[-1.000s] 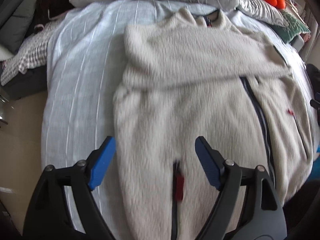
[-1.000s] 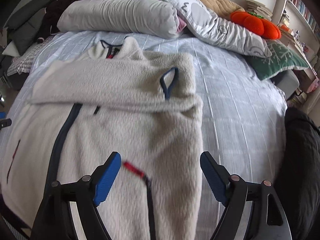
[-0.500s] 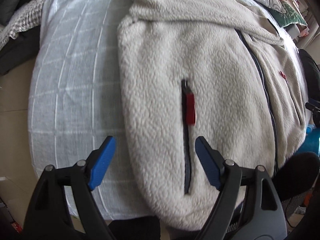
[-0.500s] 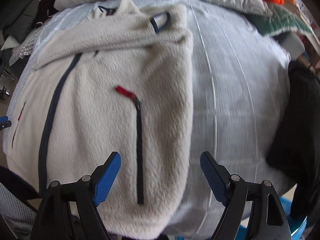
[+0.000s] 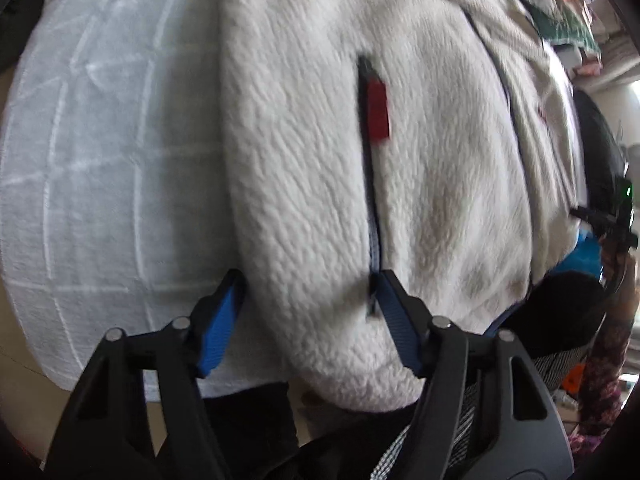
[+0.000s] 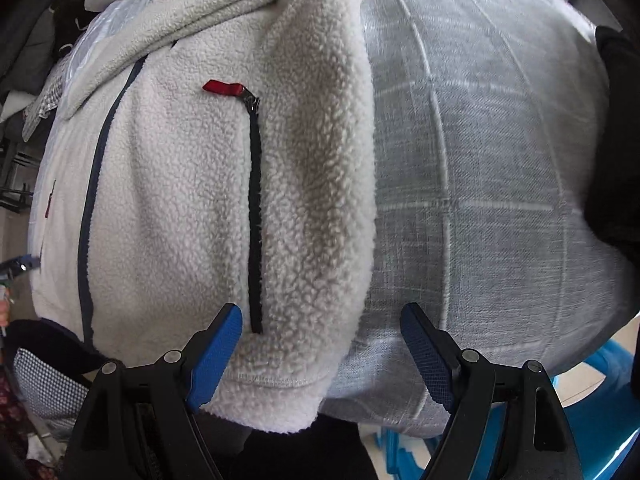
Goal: Fold large clothes
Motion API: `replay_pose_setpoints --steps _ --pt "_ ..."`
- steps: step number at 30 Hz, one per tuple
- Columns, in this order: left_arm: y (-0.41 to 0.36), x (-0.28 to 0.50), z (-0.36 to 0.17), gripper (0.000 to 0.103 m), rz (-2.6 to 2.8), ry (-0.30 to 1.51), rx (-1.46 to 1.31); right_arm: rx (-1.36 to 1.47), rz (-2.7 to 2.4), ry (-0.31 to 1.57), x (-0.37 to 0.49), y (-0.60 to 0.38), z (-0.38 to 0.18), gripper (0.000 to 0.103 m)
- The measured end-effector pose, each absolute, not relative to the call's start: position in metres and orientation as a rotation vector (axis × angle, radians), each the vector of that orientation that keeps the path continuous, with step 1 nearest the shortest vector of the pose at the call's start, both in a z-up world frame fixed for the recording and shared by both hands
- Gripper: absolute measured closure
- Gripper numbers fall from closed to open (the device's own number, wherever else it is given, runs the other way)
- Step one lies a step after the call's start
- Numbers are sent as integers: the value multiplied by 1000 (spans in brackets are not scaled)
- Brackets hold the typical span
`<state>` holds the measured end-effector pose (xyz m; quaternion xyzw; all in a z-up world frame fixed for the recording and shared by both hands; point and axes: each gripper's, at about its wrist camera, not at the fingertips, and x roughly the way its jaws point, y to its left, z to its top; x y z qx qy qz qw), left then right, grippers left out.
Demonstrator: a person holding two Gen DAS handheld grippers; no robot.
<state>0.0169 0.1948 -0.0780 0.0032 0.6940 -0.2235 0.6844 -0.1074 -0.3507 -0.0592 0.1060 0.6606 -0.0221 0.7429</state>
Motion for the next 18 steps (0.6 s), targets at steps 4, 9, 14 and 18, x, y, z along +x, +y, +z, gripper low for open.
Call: replay_pose_setpoints --steps 4,9,14,18 --pt "187 8 -77 37 -516 1557 43 231 -22 1492 -110 -347 -69 22" --pt "176 -3 -79 38 -551 1595 84 223 0 1515 -109 -334 -73 31" --pt "172 -10 -82 43 -580 1632 62 224 18 1543 -107 -332 -81 46" --pt "174 -19 -85 61 -612 1664 -5 238 32 1536 -104 -327 -76 69"
